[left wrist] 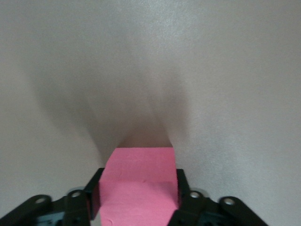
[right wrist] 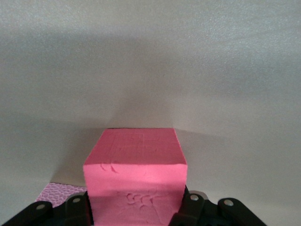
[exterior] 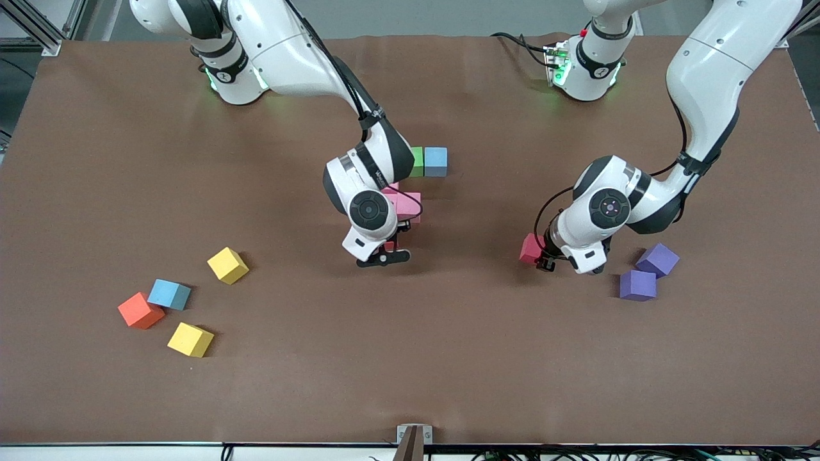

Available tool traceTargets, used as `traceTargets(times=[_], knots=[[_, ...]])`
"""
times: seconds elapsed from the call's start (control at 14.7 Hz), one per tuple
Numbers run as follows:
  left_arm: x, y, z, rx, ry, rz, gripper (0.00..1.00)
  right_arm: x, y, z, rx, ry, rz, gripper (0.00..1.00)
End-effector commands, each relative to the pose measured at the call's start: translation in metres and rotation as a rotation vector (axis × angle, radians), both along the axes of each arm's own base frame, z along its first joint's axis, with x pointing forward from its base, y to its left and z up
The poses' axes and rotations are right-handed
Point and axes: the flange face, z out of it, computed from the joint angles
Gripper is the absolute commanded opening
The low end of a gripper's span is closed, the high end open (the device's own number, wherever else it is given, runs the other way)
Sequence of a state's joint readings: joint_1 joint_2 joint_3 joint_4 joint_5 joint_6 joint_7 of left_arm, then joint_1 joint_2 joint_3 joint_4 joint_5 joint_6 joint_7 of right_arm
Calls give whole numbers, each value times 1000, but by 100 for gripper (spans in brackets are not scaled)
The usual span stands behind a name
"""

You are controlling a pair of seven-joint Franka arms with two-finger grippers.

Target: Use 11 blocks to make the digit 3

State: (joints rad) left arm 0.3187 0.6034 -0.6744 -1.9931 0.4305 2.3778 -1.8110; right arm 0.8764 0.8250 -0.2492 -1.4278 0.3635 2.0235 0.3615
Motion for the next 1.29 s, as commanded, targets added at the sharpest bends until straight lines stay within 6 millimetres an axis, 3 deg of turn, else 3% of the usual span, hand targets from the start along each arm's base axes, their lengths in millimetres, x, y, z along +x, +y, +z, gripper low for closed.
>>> traceTargets(times=[0.0, 0.14, 0.41, 0.68, 0.95, 1.22], knots=[[4, -3, 16, 15, -35, 12, 43, -6, 0, -1, -12, 3, -8, 18], [1, -17, 27, 11, -44, 58, 42, -7, -1, -3, -15, 6, -10, 18], [-20, -70, 44, -13, -32, 176, 43, -8, -3, -5, -20, 13, -11, 18], [-56, -135, 44, -7, -17, 304, 43, -10, -5, -7, -24, 20, -11, 18], [-87, -183, 43, -9, -7, 366, 44, -12, -3, -7, -26, 20, -18, 18], [-108, -207, 39, 2, 4, 386, 44, -12, -3, -7, -32, 21, -36, 18]])
